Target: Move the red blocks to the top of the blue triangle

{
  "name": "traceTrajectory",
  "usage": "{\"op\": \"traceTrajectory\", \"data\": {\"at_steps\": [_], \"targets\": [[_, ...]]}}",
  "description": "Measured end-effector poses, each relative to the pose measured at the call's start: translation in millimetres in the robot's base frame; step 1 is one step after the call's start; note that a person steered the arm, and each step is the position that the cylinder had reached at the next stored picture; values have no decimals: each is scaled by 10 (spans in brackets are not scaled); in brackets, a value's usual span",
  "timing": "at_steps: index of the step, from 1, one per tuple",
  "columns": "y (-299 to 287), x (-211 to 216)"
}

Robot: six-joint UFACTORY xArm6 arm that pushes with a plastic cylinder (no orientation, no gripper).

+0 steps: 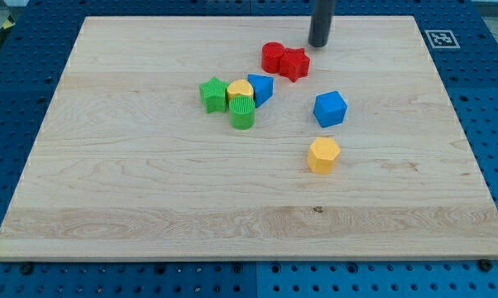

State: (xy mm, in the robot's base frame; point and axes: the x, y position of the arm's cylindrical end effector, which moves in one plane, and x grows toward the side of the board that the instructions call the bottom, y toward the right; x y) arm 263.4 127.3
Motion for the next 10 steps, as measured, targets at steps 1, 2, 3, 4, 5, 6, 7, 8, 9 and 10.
{"op": "traceTrajectory", "data": {"at_steps": [1, 2, 3, 4, 5, 6, 7, 8, 9, 10], "targets": [[135, 355], [146, 588], [143, 817], [104, 942], [-194, 885], [-403, 589], [-525, 282], [-553, 268], [-457, 69], [-602, -166]]}}
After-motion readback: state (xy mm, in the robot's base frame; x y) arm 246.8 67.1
